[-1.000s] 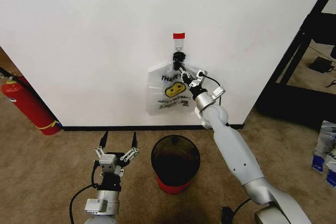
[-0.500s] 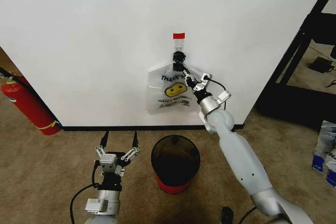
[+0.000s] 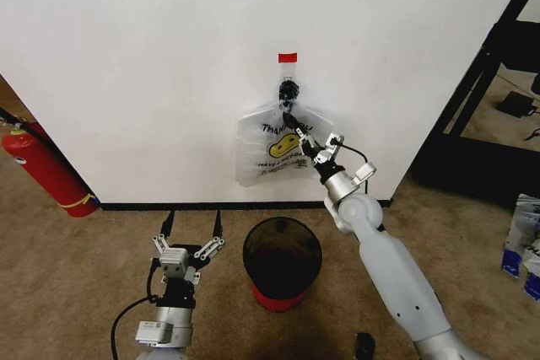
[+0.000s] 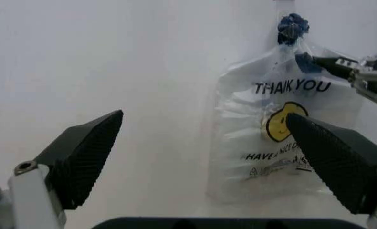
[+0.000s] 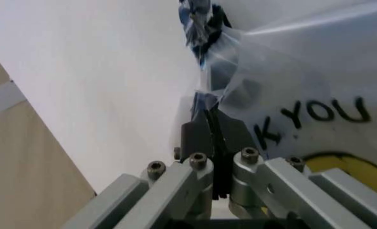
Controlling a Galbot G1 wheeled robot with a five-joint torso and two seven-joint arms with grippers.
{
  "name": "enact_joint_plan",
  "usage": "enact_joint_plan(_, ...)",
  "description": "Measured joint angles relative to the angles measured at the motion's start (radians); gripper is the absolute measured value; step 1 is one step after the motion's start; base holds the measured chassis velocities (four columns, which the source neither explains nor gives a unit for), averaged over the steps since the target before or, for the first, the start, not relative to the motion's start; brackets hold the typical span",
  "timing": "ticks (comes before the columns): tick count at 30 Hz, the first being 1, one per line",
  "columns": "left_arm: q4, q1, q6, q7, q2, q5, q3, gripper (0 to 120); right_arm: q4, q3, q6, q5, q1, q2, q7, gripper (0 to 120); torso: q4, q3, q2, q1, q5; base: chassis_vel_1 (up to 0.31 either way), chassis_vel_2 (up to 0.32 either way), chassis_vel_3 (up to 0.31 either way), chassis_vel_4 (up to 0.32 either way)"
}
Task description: Pick up the garbage bag from the wall and place it over the trash bin.
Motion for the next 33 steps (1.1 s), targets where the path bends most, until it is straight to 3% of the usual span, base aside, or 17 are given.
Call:
enact_joint_plan(13,-0.002,-0.005,-0.002,-0.001,0.002,-0.001,0.001,100,0.127,0.000,-0.001,-0.011,-0.120,-0.070,0.006,0,0.0000,0.000,0.000,0.000,0.0001,0.000,0.000,0.000,0.000)
enact_joint_plan(33,-0.009,0.000,-0.006,-0.001,0.003,0.001,0.009,100,0.257,0.045,0.000,-0.062,-0.289,-0.111,-0.019,0,0.0001,0.000,0.000,0.000,0.0000,0.000,0.000,0.000,0.000)
